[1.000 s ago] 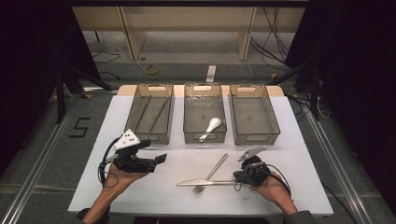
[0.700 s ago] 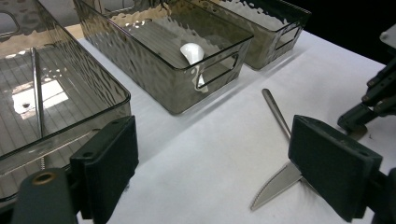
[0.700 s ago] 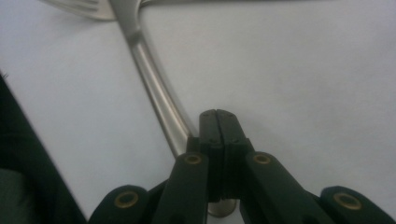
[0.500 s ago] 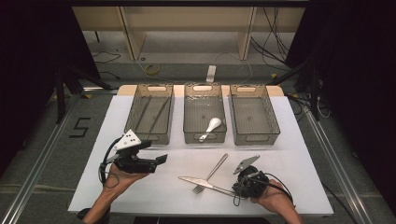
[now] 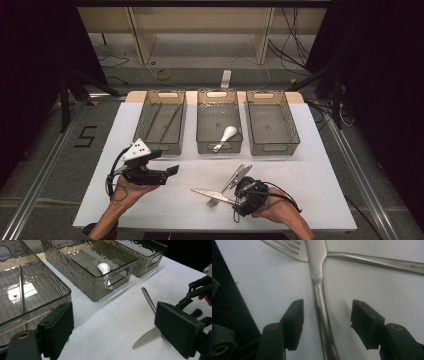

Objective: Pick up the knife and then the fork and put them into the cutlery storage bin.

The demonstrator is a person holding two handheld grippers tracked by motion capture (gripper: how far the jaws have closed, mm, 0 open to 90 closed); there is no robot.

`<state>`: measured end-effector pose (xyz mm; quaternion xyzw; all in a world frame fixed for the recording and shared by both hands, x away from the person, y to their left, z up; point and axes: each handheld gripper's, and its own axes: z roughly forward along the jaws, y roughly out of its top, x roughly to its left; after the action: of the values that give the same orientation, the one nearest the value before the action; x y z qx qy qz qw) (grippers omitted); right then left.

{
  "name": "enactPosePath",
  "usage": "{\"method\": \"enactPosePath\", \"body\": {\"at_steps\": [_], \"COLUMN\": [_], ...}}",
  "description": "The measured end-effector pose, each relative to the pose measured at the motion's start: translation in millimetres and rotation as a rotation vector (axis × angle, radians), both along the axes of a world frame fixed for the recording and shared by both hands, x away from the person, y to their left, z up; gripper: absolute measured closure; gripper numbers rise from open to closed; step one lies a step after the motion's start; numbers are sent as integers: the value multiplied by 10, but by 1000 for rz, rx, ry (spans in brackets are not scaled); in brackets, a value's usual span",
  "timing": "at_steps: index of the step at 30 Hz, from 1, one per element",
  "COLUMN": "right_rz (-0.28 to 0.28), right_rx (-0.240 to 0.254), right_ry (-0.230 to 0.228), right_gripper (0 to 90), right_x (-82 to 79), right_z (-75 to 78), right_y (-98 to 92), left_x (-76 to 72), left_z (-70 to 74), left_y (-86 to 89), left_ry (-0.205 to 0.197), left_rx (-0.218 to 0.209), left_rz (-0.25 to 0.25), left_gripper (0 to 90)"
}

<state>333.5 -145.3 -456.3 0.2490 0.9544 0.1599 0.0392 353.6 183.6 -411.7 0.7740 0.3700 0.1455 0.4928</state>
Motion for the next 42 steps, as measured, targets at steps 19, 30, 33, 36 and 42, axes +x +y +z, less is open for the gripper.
{"method": "enactPosePath", "body": {"at_steps": [19,30,33,36,42], "right_rz": [33,37,45,32,48], "right_rx": [-25,-40,-48,-49,-53], "right_ry": [-2,10,12,17,23], "right_gripper": [625,684,699,727,779], "right_x": [24,58,68,64,85], "right_z": [-42,-37,-36,-34,-35], "right_y": [80,103,110,131,135], "left_x": [-8,-4,-3,-2,-1], "left_z": [8,6,6,5,4], "left_y": [-5,8,8,10,10], "left_ry": [-4,0,2,2,7], "left_rx": [-6,-8,-9,-10,-15], "left_rz": [-2,5,4,4,2], "left_gripper": [152,152,152,152,153]}}
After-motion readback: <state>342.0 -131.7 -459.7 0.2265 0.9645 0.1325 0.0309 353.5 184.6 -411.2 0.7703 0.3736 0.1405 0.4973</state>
